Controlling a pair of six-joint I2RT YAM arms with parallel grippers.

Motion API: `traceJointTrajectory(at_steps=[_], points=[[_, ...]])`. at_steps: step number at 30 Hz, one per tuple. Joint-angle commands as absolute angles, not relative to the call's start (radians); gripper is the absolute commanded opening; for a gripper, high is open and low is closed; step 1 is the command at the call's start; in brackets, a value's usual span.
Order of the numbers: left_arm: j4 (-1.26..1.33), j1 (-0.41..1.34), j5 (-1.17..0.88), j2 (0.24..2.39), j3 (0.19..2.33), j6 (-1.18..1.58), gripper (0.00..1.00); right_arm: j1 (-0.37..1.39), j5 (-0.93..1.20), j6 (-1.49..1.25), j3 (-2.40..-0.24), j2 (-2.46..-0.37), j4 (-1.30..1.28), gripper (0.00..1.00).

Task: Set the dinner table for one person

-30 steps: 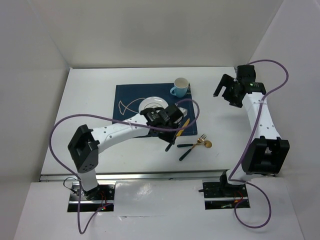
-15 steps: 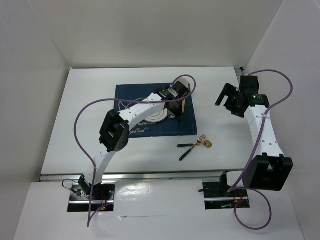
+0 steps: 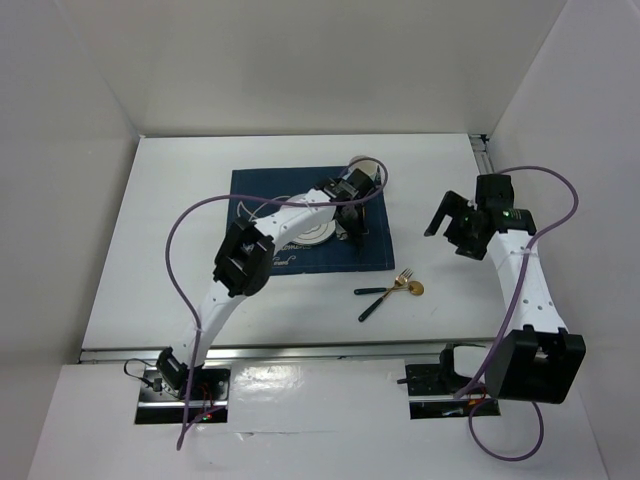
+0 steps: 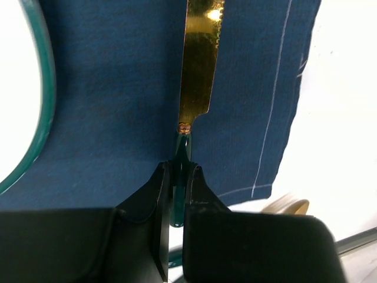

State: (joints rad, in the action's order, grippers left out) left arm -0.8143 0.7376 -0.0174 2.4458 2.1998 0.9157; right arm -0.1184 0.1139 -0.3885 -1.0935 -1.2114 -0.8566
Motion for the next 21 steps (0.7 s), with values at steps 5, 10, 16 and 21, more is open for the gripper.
traceJointTrajectory(at_steps=[5,10,16,21], points=[[-0.802,0.742,-0.048,2.432,2.255,0.902,0.35,-0.097,0.141,-0.416,-1.058,-1.155,-0.893,1.00],[-0.778,0.742,-0.003,2.278,2.145,0.862,0.55,-0.052,0.158,-0.445,-1.025,-1.135,-0.902,1.00],[-0.876,0.784,0.060,2.123,2.126,0.804,0.56,0.099,0.144,-0.602,-0.982,-1.126,-0.902,0.95],[-0.925,0.805,0.121,1.876,1.999,0.776,0.56,0.294,0.095,-0.868,-0.824,-1.094,-0.850,0.89]])
